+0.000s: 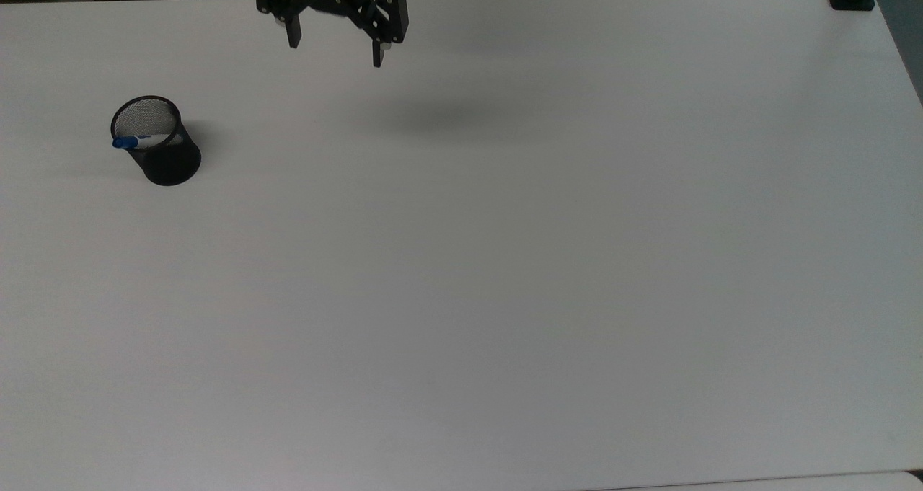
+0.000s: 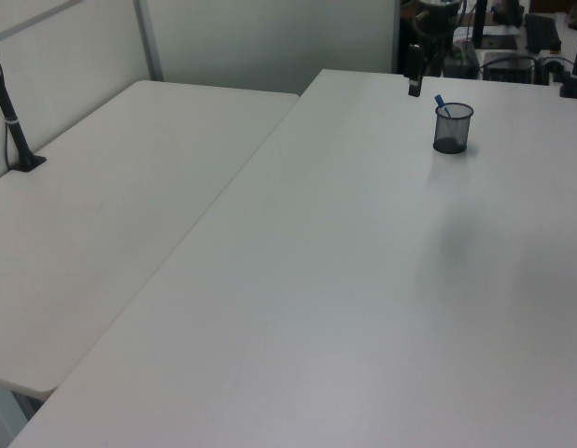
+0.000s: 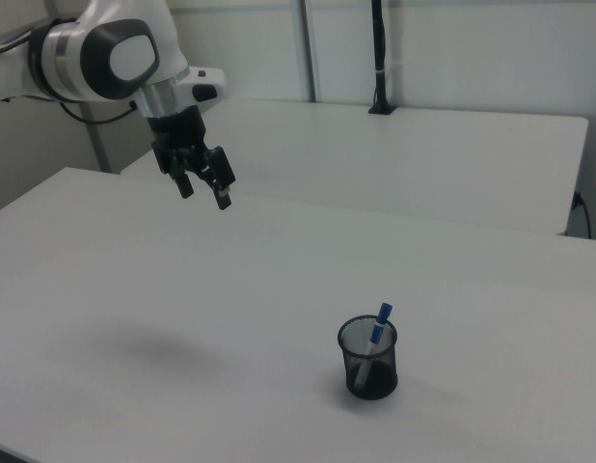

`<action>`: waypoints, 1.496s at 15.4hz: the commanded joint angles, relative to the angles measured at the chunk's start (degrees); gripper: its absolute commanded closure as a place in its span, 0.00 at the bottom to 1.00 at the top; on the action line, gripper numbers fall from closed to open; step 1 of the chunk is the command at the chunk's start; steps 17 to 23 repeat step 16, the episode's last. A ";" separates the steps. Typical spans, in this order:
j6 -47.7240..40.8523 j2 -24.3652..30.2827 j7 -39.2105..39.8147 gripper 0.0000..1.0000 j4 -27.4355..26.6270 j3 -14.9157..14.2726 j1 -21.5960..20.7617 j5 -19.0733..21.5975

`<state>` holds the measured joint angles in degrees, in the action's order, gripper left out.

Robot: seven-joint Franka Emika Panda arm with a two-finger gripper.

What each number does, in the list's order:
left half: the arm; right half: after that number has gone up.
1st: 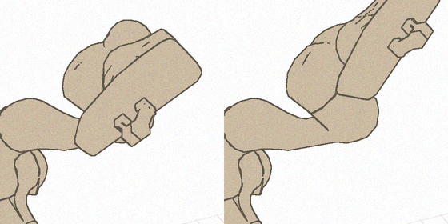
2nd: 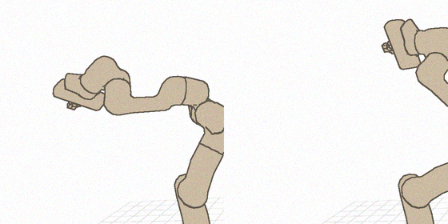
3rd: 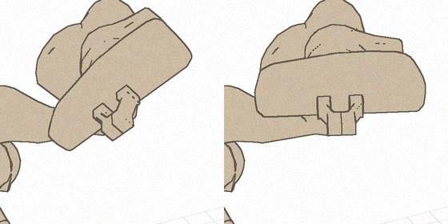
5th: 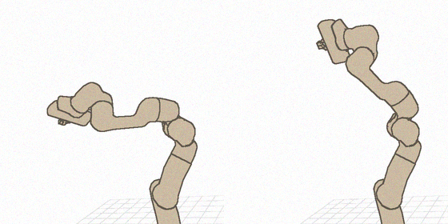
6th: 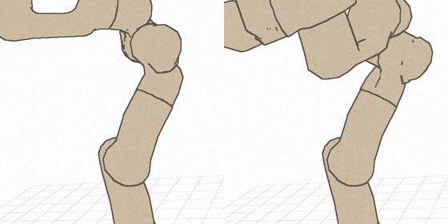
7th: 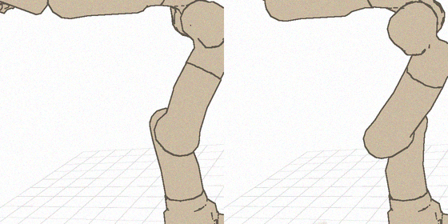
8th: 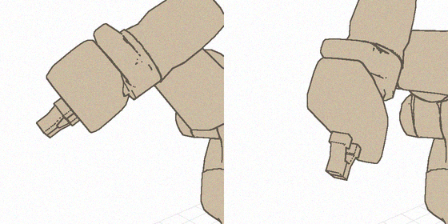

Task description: Insert the marker

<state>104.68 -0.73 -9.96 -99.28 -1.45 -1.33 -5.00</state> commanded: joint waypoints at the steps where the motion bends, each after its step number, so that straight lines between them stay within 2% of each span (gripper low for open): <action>1: -2.20 -0.86 10.03 0.00 3.13 -1.27 -0.43 0.78; 5: -2.28 0.02 10.13 0.00 2.87 -1.19 0.53 1.31; 8: -2.28 1.60 10.13 0.00 1.91 -1.10 1.68 3.94; 23: -2.29 2.04 10.13 0.00 1.64 -1.01 1.68 3.95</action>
